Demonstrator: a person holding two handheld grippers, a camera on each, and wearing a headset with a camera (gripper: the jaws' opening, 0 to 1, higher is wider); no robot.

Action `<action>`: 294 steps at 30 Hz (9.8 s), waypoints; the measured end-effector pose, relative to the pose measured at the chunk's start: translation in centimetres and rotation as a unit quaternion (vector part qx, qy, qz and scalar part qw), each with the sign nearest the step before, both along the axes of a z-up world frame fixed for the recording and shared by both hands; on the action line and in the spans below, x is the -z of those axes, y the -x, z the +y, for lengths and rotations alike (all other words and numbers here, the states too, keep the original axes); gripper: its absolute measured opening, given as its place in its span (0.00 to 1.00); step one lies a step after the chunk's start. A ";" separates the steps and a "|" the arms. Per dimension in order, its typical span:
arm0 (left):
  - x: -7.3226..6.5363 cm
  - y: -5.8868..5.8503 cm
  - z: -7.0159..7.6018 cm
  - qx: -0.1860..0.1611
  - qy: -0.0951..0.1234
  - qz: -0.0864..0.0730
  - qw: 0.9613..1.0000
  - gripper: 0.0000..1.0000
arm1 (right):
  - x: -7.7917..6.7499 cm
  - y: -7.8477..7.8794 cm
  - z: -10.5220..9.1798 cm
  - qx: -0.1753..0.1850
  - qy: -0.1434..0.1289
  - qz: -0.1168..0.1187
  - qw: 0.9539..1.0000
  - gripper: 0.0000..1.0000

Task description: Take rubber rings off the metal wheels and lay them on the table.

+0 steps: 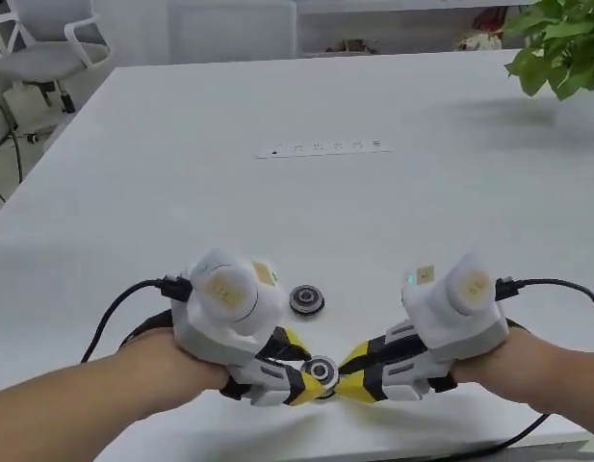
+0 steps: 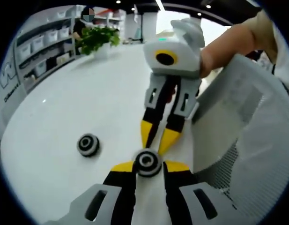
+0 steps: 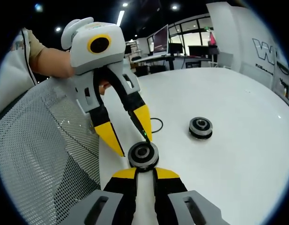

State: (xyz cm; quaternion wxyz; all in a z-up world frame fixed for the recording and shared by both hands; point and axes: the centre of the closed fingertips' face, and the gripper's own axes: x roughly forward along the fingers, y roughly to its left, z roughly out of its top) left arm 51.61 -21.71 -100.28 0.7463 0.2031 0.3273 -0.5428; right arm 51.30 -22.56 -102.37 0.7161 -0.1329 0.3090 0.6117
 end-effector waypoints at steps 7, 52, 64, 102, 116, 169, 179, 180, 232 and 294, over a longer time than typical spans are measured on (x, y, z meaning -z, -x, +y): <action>0.4 -0.1 -0.1 0.004 -0.011 -0.005 1.000 0.19 | 0.1 0.0 0.0 -0.005 0.006 -0.010 1.000 0.09; 0.5 -0.4 -0.2 0.013 -0.029 -0.052 0.998 0.13 | -0.7 -0.7 -0.6 0.060 -0.028 0.044 0.997 0.00; 0.5 -0.3 -0.3 0.013 -0.032 -0.056 0.998 0.13 | -1.3 -0.9 -0.4 0.083 -0.052 0.069 0.993 0.00; 0.5 -0.4 -0.2 0.007 -0.035 -0.057 0.998 0.12 | -1.9 -0.3 0.8 0.072 -0.076 0.077 0.991 0.00; 0.5 -0.4 -0.3 0.006 -0.034 -0.055 0.998 0.12 | -2.0 -0.1 1.1 0.064 -0.084 0.082 0.991 0.00; 0.5 -0.4 -0.3 0.003 -0.030 -0.056 0.998 0.13 | -2.6 -0.9 0.5 0.105 -0.114 0.111 0.982 0.00; 0.5 -0.4 -0.4 -0.006 -0.026 -0.042 0.999 0.14 | -2.5 -1.0 0.3 0.106 -0.112 0.110 0.982 0.00; 0.4 -0.4 -0.4 -0.007 -0.026 -0.041 0.999 0.14 | -2.5 -1.0 0.3 0.106 -0.112 0.109 0.982 0.00; -5.2 -0.5 7.1 -0.069 0.007 -0.059 0.996 0.42 | -6.2 -2.0 3.5 0.075 -0.134 0.100 0.983 0.00; -4.5 0.0 11.1 -0.118 0.002 -0.045 0.992 0.57 | -1.2 -4.0 7.1 0.122 -0.087 0.166 0.975 0.00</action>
